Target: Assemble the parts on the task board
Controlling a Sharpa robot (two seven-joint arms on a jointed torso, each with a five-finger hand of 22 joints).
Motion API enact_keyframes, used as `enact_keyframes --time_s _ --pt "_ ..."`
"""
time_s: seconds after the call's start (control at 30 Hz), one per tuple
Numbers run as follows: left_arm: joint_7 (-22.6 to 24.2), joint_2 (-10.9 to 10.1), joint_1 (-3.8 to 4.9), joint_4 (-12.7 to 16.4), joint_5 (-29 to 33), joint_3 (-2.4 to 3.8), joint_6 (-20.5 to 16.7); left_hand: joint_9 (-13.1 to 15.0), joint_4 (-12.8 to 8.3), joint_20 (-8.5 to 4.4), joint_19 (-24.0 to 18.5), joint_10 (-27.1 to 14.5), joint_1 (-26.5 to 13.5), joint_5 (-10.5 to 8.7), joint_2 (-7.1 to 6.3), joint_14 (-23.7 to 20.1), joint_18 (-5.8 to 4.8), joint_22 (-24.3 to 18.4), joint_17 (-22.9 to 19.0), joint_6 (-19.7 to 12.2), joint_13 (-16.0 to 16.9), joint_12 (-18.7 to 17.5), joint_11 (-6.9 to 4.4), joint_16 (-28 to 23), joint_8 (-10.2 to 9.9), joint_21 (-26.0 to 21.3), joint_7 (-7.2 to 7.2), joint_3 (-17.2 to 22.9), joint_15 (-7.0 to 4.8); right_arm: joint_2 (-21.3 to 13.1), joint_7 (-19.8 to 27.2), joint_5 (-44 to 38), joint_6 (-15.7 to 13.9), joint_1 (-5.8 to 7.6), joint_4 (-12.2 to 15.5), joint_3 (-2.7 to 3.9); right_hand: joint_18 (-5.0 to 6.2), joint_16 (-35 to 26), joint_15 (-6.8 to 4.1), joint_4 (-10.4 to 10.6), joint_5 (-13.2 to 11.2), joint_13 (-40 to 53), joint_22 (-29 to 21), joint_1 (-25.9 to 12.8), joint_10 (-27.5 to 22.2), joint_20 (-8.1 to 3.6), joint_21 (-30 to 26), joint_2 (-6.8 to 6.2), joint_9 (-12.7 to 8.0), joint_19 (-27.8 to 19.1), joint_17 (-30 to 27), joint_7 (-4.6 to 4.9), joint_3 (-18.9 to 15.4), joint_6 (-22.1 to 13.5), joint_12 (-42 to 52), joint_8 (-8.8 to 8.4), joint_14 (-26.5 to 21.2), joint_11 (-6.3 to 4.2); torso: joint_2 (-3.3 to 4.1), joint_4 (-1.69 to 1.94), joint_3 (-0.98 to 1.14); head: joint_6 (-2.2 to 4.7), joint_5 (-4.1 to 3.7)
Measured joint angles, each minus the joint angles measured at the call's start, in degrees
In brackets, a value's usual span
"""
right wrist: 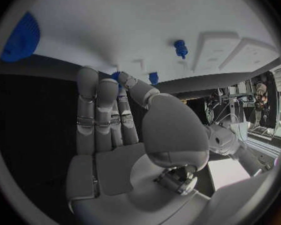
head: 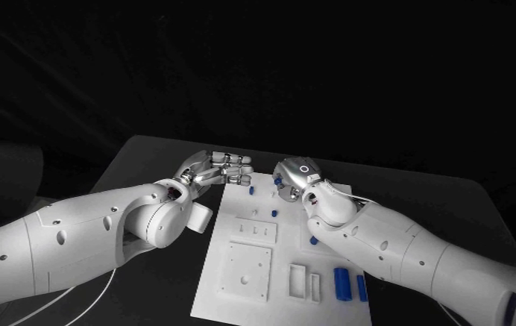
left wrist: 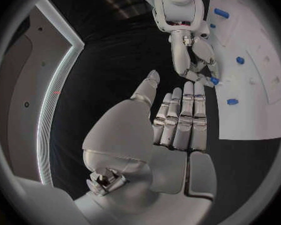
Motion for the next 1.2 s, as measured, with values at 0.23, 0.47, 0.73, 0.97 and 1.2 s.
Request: enact_keyframes --time_s 0.23,0.47,0.73,0.97,1.2 --pt "-0.1 0.1 0.08 -0.1 0.0 0.0 -0.1 0.0 0.0 0.0 0.0 0.0 0.0 0.0 0.0 0.0 0.0 0.0 0.0 0.0 0.0 0.0 0.0 0.0 0.0 0.0 0.0 0.0 0.0 0.0 0.0 0.0 0.1 0.0 0.1 0.0 0.01 0.0 0.0 0.0 0.0 0.0 0.1 -0.2 0.0 -0.03 0.0 -0.16 0.0 0.0 0.0 0.09 0.0 0.0 0.0 0.0 0.0 0.01 0.03 -0.07 -0.09 -0.07 0.14" --pt "-0.1 0.2 0.15 -0.1 0.0 -0.01 -0.1 0.0 0.0 0.0 0.0 0.0 0.0 0.0 0.0 0.0 0.0 0.0 0.0 0.0 0.0 0.0 0.0 0.0 0.0 0.0 0.0 0.0 0.0 0.2 0.1 0.0 0.2 -0.02 0.1 0.0 0.05 -0.3 0.0 0.0 0.0 0.0 1.3 -0.2 0.0 0.2 -1.4 -0.43 0.0 0.4 0.0 0.1 0.0 0.1 0.0 0.0 0.0 0.01 0.05 -0.07 -0.12 -0.05 0.25" --pt "-0.2 0.2 0.45 -0.5 0.0 -0.01 -0.1 0.0 0.2 0.0 0.0 -0.2 0.0 0.0 0.0 0.0 0.0 0.0 0.0 0.0 0.0 0.0 0.21 0.0 0.0 0.0 0.0 0.2 0.0 0.4 0.2 0.3 0.5 0.02 -0.1 0.02 0.15 -0.9 0.0 0.0 0.4 0.1 1.5 -0.5 -0.8 0.43 -2.5 -0.05 0.0 0.6 -0.3 0.63 0.0 -0.5 0.0 -0.03 0.0 0.45 0.18 -0.08 -0.15 -0.13 0.3" --pt "-0.2 0.3 0.6 -0.6 -0.1 0.0 -0.2 0.0 0.2 0.0 0.0 -0.2 0.0 0.0 0.0 0.0 0.0 0.0 0.0 0.0 0.0 0.0 0.21 0.0 0.0 0.0 0.0 0.2 0.0 0.5 0.3 0.4 0.6 0.04 -0.4 0.02 0.18 -1.1 0.0 0.2 0.4 0.1 1.9 -0.5 -1.1 0.63 -3.3 -0.05 0.0 0.8 -0.3 0.58 -0.6 -0.6 0.0 -0.14 0.0 0.41 0.2 -0.09 -0.23 -0.23 0.34" --pt "-0.2 0.4 0.69 -0.6 -0.1 0.0 -0.2 0.0 0.2 0.0 0.0 -0.2 0.0 0.0 0.0 0.0 0.0 0.0 0.0 0.0 0.0 0.0 0.21 0.0 0.0 0.0 0.0 0.2 0.0 0.9 0.7 1.0 0.6 0.04 -1.2 0.02 0.21 -1.5 0.53 0.8 0.7 0.1 1.9 -0.7 -4.2 1.02 -4.7 0.12 -0.2 1.2 -0.5 1.17 -3.0 -3.0 0.3 -0.14 0.5 1.34 0.24 -0.14 -0.23 -0.13 0.46"
